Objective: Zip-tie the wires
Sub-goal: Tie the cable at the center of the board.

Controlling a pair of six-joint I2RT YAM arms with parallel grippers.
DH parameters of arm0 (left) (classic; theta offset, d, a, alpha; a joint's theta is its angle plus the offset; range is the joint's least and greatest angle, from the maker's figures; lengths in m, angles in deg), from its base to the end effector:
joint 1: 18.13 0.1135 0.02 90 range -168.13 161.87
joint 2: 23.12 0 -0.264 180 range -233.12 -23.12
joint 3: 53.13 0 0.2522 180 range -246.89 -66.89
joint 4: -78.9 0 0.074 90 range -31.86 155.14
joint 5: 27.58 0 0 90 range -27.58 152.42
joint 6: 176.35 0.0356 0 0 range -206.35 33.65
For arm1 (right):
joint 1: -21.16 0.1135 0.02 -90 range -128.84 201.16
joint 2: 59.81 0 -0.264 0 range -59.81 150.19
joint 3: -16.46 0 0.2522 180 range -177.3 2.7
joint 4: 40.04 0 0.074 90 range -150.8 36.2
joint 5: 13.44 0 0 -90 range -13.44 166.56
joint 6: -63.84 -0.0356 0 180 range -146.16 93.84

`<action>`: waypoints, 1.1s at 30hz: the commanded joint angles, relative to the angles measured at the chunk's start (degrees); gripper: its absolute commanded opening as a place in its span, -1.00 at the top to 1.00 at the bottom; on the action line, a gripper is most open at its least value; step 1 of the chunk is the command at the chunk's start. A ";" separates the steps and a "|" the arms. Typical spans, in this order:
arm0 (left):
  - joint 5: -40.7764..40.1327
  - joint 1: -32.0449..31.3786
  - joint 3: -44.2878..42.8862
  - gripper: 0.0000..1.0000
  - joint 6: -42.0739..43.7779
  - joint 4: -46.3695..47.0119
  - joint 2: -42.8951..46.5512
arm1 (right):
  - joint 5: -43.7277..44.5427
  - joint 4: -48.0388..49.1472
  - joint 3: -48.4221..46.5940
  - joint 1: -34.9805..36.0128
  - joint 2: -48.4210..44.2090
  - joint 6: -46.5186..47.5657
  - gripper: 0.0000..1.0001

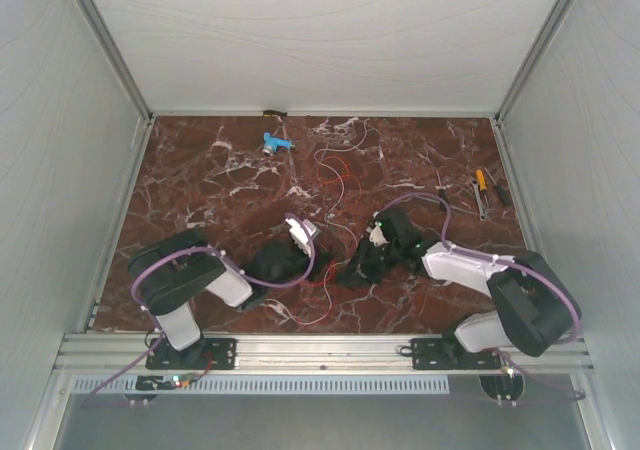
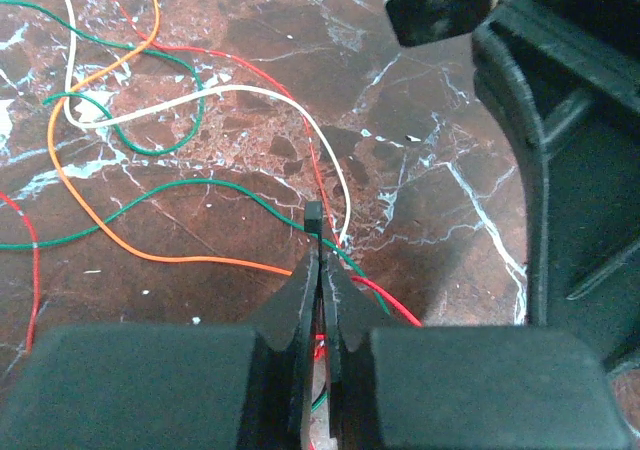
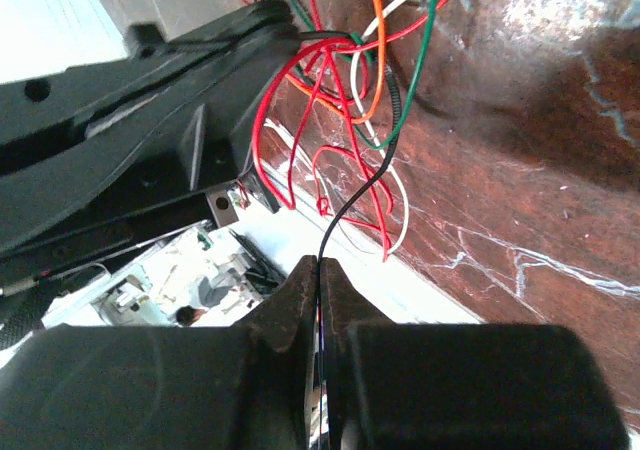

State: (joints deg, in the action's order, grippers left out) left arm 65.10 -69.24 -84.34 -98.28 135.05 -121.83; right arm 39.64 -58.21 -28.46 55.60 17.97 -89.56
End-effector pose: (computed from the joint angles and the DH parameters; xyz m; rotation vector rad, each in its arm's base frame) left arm 0.1644 -0.2065 0.1199 0.6522 1.7270 -0.8273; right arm 0.1862 0.1536 0.1550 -0.3771 -2.7729 -1.3508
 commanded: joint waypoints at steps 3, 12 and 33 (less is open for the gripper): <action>-0.82 -1.03 1.89 1.00 6.07 11.41 -0.92 | -3.58 -0.81 -3.69 -1.57 4.05 -4.84 1.00; -3.17 -3.32 3.74 1.00 15.01 17.23 -1.93 | -8.39 -17.68 -13.30 -2.06 13.88 -9.35 1.00; -9.30 -9.18 4.97 1.00 39.40 24.27 -3.46 | -3.77 -50.10 -33.29 -1.27 30.43 6.96 1.00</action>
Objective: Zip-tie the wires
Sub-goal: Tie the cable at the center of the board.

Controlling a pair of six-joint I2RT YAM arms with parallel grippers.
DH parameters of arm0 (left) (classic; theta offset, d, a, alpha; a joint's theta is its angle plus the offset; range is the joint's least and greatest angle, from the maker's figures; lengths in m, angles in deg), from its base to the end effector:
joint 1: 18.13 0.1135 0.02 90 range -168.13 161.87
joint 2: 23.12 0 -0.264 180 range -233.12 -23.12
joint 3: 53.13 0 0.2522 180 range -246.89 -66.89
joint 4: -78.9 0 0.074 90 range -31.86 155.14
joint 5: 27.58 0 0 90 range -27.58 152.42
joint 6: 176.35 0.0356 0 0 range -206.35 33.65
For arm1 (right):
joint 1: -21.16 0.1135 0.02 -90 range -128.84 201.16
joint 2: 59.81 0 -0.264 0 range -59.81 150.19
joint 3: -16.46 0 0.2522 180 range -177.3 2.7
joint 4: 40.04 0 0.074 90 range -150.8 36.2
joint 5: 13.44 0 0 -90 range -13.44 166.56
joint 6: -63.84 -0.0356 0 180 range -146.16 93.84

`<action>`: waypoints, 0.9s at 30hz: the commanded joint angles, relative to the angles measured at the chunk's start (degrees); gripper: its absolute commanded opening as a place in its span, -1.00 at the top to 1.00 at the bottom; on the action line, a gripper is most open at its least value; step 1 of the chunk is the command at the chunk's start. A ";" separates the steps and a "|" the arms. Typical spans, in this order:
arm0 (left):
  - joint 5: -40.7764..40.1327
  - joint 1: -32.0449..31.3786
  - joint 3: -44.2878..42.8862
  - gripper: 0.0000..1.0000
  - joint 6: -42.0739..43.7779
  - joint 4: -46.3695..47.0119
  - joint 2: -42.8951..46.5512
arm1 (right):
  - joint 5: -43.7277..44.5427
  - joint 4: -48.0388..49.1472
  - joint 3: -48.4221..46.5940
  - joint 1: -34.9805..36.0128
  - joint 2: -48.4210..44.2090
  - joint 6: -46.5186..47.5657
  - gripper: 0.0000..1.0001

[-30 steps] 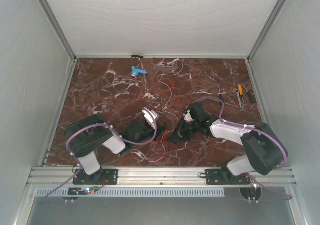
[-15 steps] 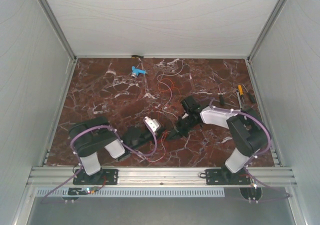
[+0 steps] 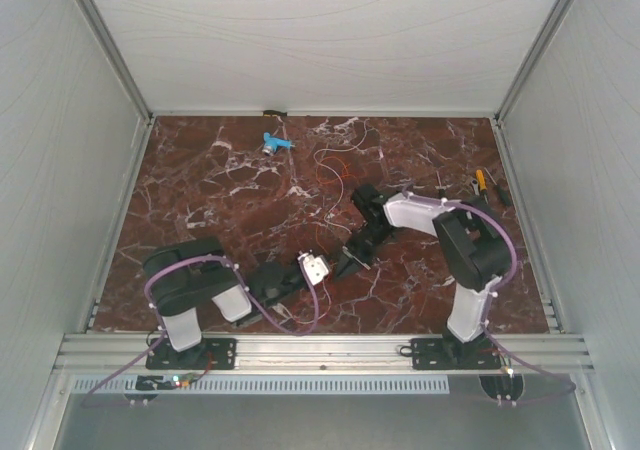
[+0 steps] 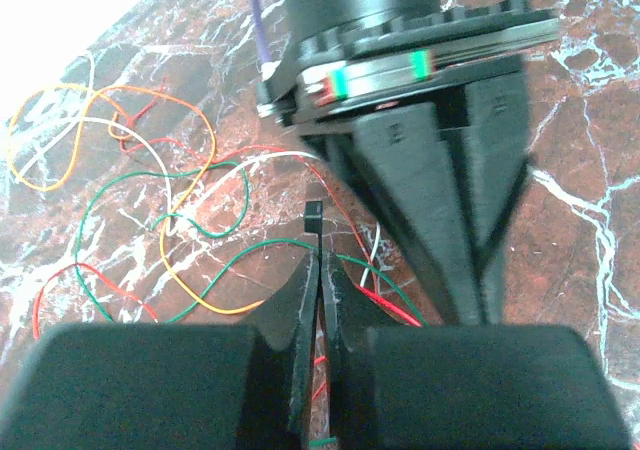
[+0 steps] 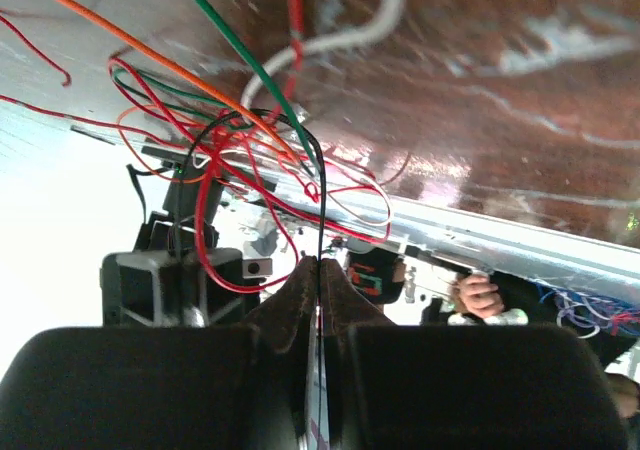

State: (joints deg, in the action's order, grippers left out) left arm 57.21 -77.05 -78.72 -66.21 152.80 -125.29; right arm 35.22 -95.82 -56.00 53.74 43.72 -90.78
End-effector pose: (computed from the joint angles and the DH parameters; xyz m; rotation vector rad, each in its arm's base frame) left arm 0.1285 -0.2069 0.1211 0.9855 1.3057 -0.4477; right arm 0.2429 0.1831 0.1394 -0.6782 -2.4578 -0.6887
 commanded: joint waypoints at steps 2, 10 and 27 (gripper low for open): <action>-1.66 -1.75 -0.42 1.00 7.76 6.78 0.22 | 1.37 -15.10 -7.42 0.90 6.79 9.56 1.00; -3.15 -3.06 -0.04 1.00 11.49 7.35 0.45 | 6.60 -24.50 -11.81 1.58 12.13 13.65 1.00; -6.08 -7.69 -0.34 1.00 20.09 10.66 -2.05 | 17.03 -36.62 -21.57 2.85 18.05 5.31 1.00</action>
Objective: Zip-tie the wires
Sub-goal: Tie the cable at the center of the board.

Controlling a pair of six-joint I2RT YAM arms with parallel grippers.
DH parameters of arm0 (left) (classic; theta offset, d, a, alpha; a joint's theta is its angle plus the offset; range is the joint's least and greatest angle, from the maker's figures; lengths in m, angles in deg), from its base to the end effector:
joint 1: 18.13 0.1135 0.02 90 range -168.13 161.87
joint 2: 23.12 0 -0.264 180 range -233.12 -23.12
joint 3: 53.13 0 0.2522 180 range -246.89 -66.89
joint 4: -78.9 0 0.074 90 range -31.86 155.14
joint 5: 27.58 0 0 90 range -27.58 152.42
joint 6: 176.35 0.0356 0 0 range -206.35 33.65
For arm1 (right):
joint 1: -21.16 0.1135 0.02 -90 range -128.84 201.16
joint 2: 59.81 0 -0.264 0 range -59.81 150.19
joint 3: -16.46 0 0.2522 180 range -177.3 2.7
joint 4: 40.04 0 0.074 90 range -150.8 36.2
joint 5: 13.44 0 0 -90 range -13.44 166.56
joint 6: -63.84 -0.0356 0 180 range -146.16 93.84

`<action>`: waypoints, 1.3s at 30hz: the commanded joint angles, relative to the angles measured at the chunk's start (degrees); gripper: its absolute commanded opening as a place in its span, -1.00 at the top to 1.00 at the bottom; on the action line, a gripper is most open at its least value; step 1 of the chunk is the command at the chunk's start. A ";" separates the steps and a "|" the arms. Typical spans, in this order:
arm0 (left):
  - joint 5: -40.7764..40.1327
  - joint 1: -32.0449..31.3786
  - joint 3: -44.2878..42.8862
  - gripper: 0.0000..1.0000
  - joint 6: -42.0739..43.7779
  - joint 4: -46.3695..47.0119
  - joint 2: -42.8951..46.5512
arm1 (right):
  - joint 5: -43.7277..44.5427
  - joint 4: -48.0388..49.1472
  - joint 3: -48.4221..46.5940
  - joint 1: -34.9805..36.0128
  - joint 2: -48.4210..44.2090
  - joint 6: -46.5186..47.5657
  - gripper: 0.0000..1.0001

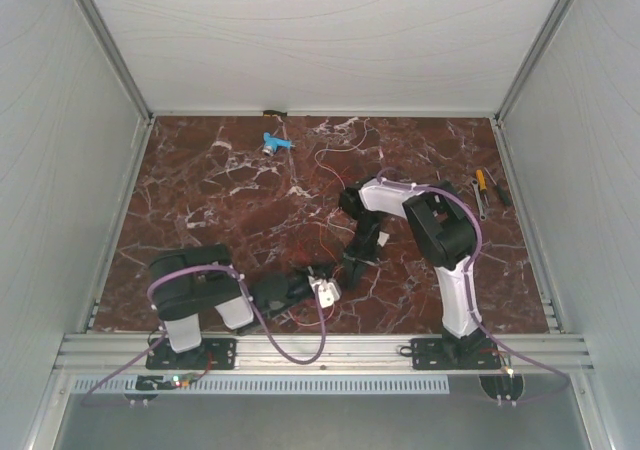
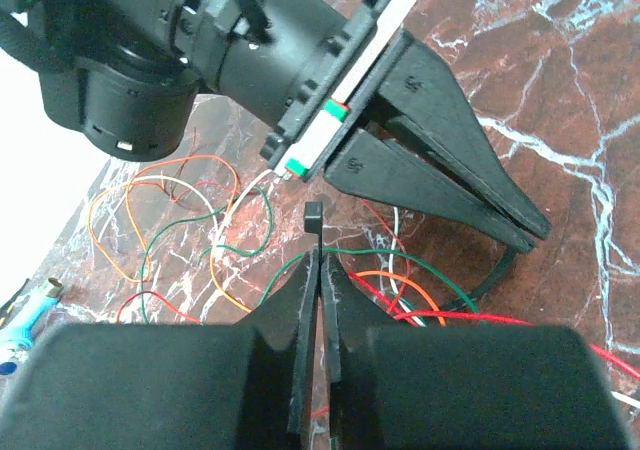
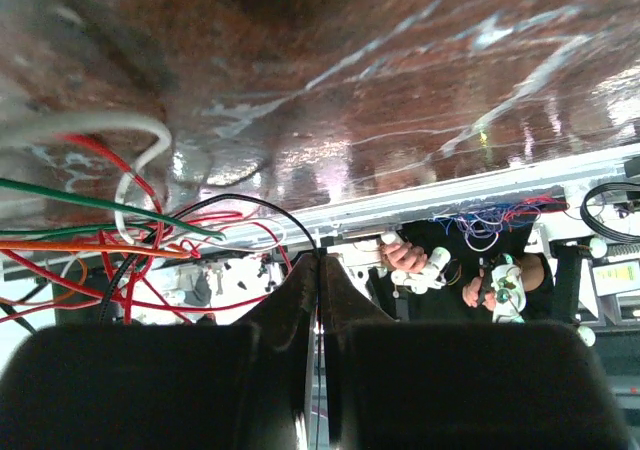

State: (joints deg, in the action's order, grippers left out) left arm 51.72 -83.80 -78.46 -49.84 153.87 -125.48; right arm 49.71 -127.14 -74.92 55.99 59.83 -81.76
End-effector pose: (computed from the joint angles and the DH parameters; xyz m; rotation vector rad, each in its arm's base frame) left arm 0.1057 -0.2178 0.1217 1.1578 1.1209 -0.2443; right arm 0.2596 0.2002 0.1280 -0.5839 -2.4398 -0.0212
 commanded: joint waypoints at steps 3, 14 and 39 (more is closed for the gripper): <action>-1.75 -2.04 -0.22 1.00 7.60 16.09 -5.47 | 2.96 -6.20 -3.57 0.52 2.68 -4.25 1.00; -3.17 -3.24 -1.38 1.00 6.54 16.13 -5.69 | 5.52 -9.11 -4.81 0.33 5.27 -4.78 1.00; -4.76 -5.12 -4.35 1.00 4.89 16.13 -5.36 | 7.93 -15.48 -7.75 1.63 11.06 -6.41 1.00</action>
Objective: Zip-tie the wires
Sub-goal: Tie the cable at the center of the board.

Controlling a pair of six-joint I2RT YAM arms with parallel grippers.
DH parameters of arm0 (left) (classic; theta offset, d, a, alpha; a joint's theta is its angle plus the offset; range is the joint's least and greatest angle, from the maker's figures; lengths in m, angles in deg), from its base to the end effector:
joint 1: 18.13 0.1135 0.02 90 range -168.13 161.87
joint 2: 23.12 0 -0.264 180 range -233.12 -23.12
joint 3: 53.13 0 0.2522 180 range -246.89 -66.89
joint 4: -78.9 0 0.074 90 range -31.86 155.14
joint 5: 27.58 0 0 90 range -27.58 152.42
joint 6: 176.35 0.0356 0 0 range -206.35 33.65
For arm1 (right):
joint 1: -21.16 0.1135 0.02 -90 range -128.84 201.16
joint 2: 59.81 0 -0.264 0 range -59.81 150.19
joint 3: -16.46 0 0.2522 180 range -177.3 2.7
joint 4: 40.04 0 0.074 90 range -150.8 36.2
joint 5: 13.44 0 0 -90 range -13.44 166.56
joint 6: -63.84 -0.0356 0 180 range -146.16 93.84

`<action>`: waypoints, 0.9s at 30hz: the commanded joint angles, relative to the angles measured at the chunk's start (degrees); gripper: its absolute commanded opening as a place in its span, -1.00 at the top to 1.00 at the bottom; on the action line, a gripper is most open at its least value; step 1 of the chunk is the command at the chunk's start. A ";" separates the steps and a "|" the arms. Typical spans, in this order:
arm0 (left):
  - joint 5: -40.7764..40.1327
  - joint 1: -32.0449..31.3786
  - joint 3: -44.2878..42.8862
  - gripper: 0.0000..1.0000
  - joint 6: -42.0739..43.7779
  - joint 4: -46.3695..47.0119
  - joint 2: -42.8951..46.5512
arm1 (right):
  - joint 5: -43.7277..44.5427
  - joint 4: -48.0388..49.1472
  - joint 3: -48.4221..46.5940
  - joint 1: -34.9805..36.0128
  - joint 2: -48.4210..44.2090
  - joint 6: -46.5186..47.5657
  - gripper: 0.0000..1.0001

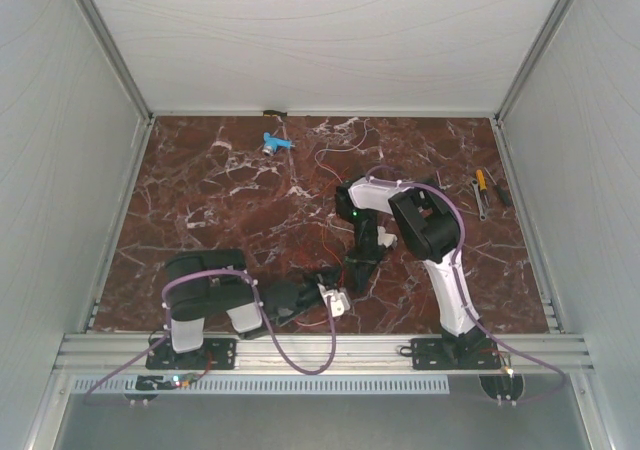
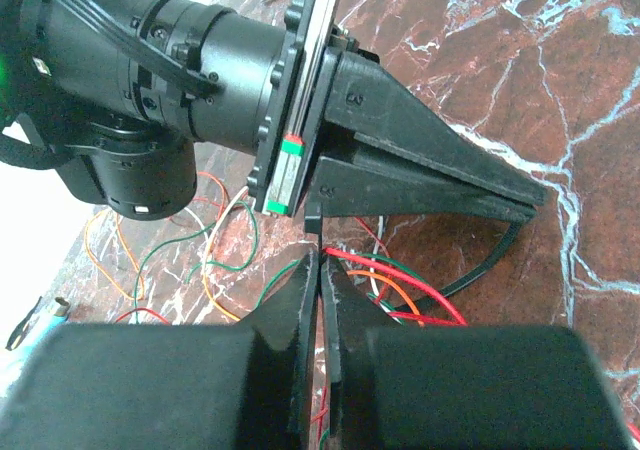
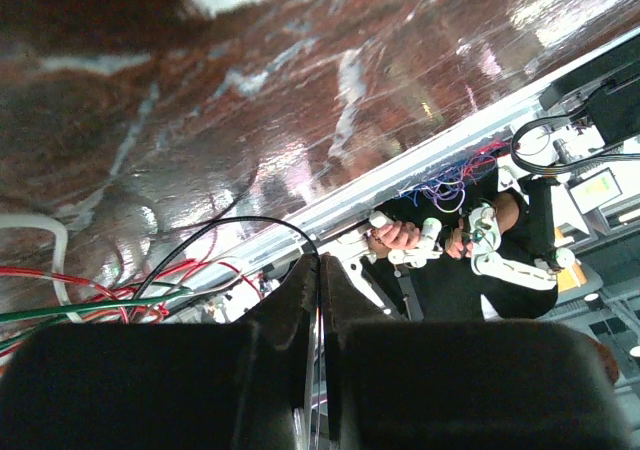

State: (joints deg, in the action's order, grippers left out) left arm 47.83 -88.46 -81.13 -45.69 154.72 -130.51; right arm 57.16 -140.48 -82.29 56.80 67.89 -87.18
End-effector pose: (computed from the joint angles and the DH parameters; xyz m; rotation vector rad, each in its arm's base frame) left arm 0.0938 -0.2358 0.1108 1.2267 1.0801 -0.1896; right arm 0.2644 0.2041 0.1172 -0.6750 -2.3248 0.3715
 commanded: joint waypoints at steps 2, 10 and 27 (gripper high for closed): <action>-1.30 -0.72 -1.82 1.00 1.08 15.27 -0.40 | 0.26 -2.11 -0.57 1.16 3.27 -1.03 1.00; -2.46 -1.45 -2.66 1.00 2.27 15.27 -0.90 | 0.42 -2.11 -0.98 1.28 3.43 -1.17 1.00; -4.70 -2.43 -3.26 1.00 4.07 15.25 -1.79 | 1.04 -2.15 0.00 -0.33 3.17 -0.42 1.00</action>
State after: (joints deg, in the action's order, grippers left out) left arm 44.12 -90.64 -83.75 -42.45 154.74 -132.35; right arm 58.50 -142.12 -83.43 57.23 69.03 -87.92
